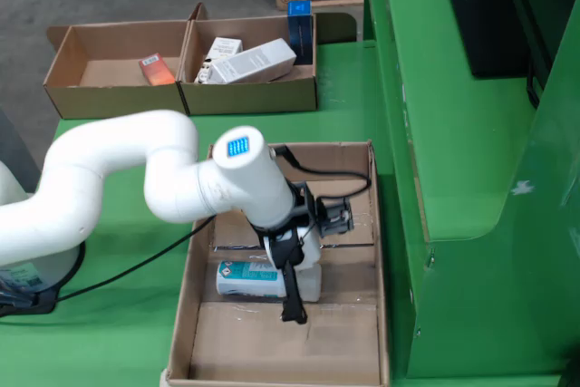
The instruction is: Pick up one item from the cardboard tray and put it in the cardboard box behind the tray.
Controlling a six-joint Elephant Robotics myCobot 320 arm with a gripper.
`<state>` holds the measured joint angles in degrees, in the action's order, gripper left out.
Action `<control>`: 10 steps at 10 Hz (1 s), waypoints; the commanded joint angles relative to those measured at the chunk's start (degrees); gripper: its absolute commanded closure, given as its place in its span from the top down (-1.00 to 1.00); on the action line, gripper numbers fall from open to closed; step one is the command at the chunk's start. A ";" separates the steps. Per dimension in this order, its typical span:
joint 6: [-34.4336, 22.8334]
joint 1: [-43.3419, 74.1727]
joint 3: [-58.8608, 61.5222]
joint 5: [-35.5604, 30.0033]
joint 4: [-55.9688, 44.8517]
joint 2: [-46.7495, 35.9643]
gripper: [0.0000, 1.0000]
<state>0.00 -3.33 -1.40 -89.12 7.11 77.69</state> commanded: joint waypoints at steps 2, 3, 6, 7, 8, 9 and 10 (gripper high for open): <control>0.36 0.21 1.40 1.63 3.81 4.43 1.00; 0.36 0.21 1.40 1.63 3.81 4.43 1.00; 0.26 0.25 1.40 1.92 4.56 5.42 1.00; 0.26 0.25 1.40 1.92 4.56 5.42 1.00; 0.26 0.25 1.40 1.92 4.57 5.42 1.00; 0.26 0.25 1.40 1.92 4.57 5.42 1.00; 0.26 0.25 1.40 1.92 4.56 5.42 1.00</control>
<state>0.26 -2.81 -1.40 -87.01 11.07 84.63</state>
